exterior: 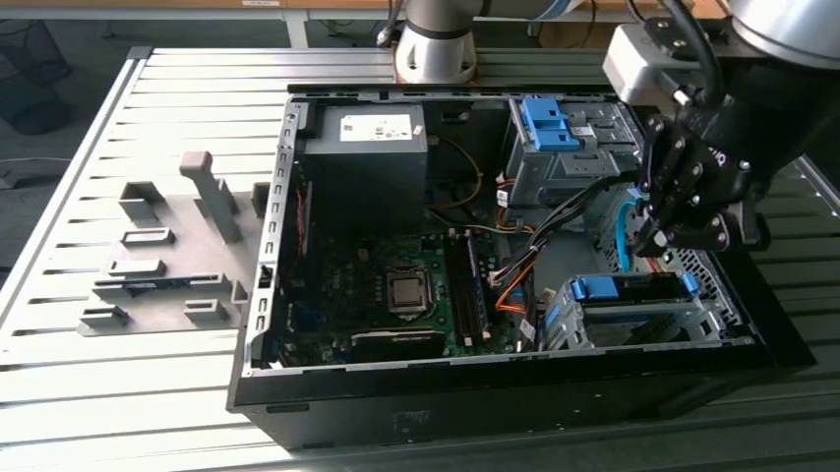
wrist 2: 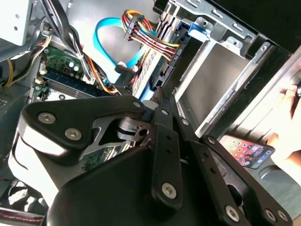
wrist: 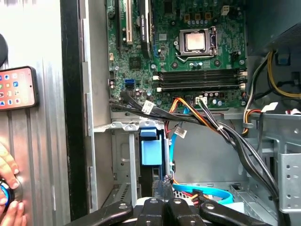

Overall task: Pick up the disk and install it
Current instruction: 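Insert the second disk wire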

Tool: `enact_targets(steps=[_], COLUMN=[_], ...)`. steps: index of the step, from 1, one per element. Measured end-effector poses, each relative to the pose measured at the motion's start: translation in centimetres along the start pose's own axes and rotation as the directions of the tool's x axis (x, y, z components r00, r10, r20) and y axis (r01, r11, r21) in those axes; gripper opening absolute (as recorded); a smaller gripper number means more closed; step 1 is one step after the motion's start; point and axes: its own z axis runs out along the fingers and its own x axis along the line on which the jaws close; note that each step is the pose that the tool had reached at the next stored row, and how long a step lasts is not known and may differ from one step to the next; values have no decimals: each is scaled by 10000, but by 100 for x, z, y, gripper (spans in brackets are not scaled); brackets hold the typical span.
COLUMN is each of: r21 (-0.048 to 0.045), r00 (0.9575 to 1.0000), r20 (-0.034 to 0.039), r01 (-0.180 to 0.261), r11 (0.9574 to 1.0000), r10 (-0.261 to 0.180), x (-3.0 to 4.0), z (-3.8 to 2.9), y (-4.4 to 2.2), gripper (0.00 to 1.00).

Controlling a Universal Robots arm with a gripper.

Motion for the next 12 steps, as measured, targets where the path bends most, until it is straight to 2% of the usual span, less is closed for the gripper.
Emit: enact_targets(steps=[6, 12], r21=[0, 0], r00=[10000, 10000], r20=[1, 1], r01=[0, -1], r11=[10000, 10000], r10=[0, 1], x=[-61, -206], z=[-119, -152], y=[4, 14], gripper=[11, 11])
